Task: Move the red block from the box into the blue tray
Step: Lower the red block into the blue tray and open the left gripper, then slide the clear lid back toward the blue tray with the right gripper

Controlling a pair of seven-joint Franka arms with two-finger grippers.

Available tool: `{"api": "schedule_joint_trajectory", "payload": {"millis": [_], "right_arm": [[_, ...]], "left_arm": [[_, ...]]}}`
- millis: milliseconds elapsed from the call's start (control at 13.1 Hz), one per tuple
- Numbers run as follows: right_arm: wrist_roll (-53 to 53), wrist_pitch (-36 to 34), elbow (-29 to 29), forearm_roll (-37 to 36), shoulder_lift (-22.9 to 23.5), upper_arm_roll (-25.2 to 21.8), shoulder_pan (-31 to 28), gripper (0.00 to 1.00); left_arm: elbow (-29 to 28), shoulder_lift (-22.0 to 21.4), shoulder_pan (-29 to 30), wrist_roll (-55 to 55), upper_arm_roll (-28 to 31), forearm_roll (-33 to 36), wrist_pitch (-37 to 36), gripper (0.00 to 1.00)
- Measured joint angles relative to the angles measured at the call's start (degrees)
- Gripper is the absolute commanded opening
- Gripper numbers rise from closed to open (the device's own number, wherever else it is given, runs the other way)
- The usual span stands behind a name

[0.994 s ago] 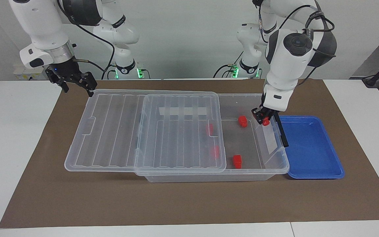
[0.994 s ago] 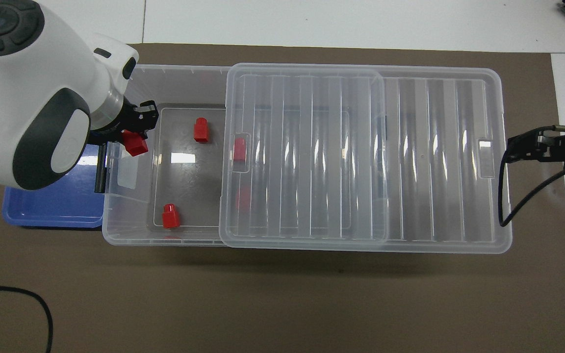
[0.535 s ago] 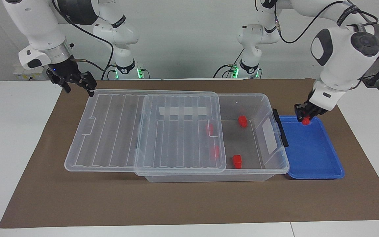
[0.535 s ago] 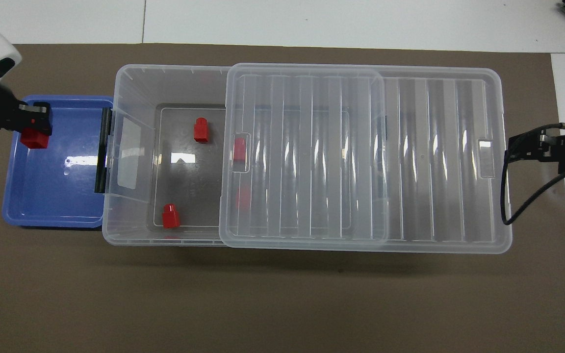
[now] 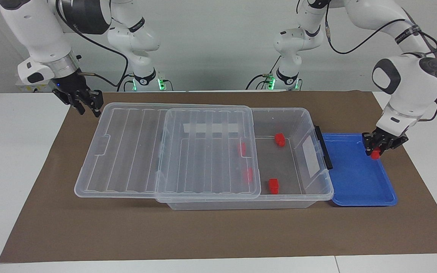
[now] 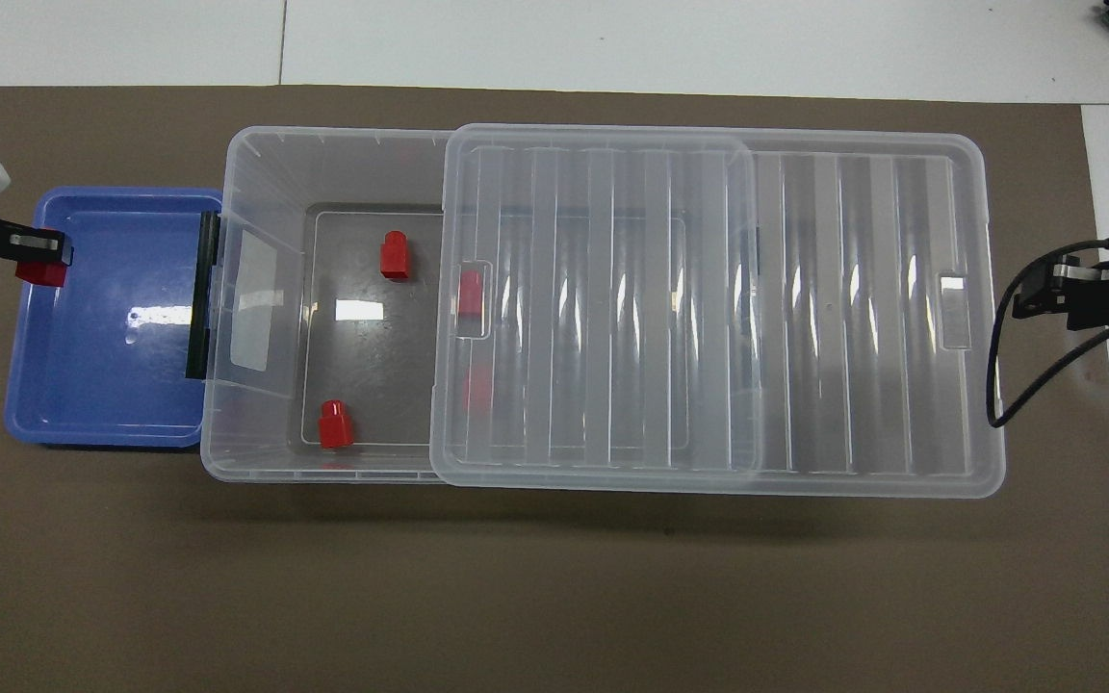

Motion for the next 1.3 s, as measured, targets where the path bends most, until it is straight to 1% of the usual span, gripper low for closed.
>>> {"api": "schedule_joint_trajectory", "payload": {"millis": [153, 382, 535, 611, 688, 841, 917, 1070, 1146, 1299], "right_arm": [[-0.6, 4.7, -3.3, 0.0, 0.1, 0.0, -1.6, 0.0], [-1.9, 10.8, -7.6, 0.0, 0.6, -0.1, -3.3, 0.0], [-3.4, 14.0, -9.5, 0.0, 1.1, -0.1, -4.5, 0.0], [-3.9, 15.6, -10.5, 0.0, 1.4, -0.1, -4.9, 0.0], [-4.0, 17.2, -11.5, 0.0, 1.8, -0.1, -5.1, 0.0], [-4.1, 18.9, -12.6, 0.0, 2.5, -0.1, -5.1, 0.0], [-4.1, 19.1, -12.9, 0.0, 2.8, -0.1, -5.1, 0.0], [-4.1, 20.0, -13.1, 0.0, 3.2, 0.0, -5.0, 0.0], [-4.1, 20.2, -13.3, 0.0, 3.4, 0.0, -4.7, 0.0], [-4.0, 20.4, -13.8, 0.2, 3.5, 0.1, -3.2, 0.0]], "left_arm": [[-3.6, 1.6, 0.6, 1.0, 0.0, 0.0, 5.5, 0.06], [-5.4, 4.4, 0.9, 1.3, -0.1, 0.0, 9.9, 0.06], [-6.4, 6.1, 0.9, 1.3, -0.3, 0.0, 12.8, 0.06], [-7.7, 7.0, 0.9, 1.3, -0.3, 0.0, 15.4, 0.06], [-9.3, 7.5, 0.9, 1.3, -0.3, 0.0, 18.0, 0.07], [-11.5, 7.9, 1.0, 1.3, -0.3, 0.0, 20.7, 0.09], [-11.6, 7.7, 1.0, 1.3, -0.3, 0.0, 20.7, 0.29], [-11.7, 7.7, 1.5, 1.8, -0.1, 0.0, 20.7, 0.97], [-11.7, 7.7, 1.9, 2.2, -0.1, 0.0, 20.7, 1.0], [-10.9, 7.3, 2.4, 2.7, -0.2, 0.0, 19.4, 1.0]]}}
